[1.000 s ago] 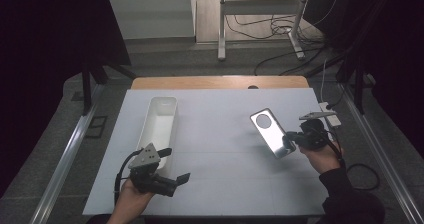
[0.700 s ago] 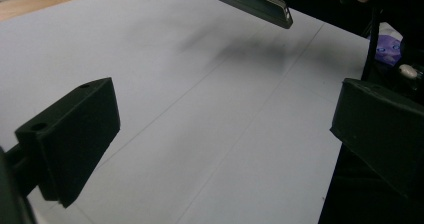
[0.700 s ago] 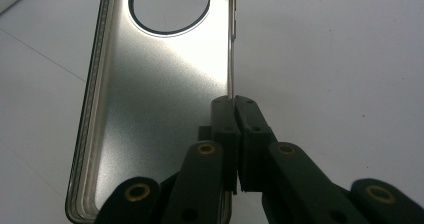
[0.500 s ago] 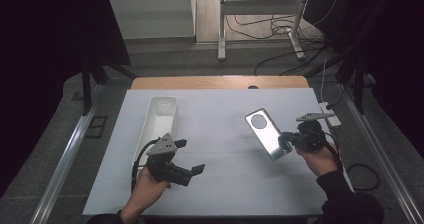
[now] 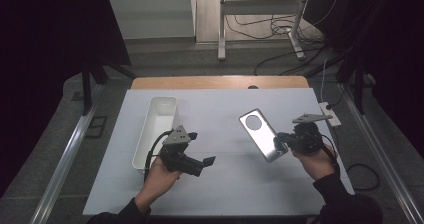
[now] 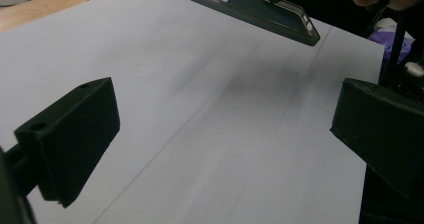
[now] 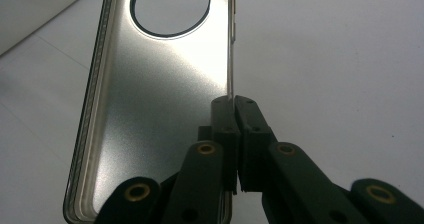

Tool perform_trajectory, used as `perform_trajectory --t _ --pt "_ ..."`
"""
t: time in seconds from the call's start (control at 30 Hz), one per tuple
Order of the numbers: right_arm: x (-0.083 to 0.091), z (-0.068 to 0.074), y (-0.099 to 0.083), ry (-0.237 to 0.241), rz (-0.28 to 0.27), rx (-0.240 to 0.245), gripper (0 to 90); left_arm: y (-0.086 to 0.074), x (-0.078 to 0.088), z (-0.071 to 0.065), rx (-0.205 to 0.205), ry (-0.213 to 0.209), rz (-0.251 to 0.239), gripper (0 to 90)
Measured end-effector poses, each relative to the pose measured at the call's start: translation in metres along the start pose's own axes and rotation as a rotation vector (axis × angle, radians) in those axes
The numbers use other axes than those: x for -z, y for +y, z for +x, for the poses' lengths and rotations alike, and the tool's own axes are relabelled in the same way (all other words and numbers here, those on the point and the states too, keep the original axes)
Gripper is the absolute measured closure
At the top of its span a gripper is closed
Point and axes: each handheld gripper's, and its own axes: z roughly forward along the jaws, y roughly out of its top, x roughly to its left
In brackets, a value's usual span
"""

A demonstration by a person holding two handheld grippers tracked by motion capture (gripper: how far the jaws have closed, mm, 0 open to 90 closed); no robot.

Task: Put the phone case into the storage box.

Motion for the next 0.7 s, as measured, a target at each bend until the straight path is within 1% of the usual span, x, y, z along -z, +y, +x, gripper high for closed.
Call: perform_trajectory --t 0.07,0.17,0.33,0.57,0.7 --pt "0.000 0.007 0.001 0.006 -0.003 0.017 88.4 0.001 -0.005 0.001 0.001 -0.004 0.003 0.1" --pt "-0.001 0.013 0.002 0.010 -0.005 0.026 88.4 0.002 -0.009 0.002 0.003 -0.002 0.008 0.1" --pt "-0.002 0.023 0.003 0.022 -0.006 0.029 88.4 0.002 -0.016 0.004 0.025 -0.017 0.002 0.1" --pt "-0.004 0.035 0.004 0.036 -0.013 0.033 88.4 0.002 -0.027 0.003 0.017 -0.030 0.015 0.2" --pt "-0.005 0.040 0.004 0.043 -0.022 0.030 88.4 0.001 -0.030 0.001 0.004 -0.028 0.023 0.2"
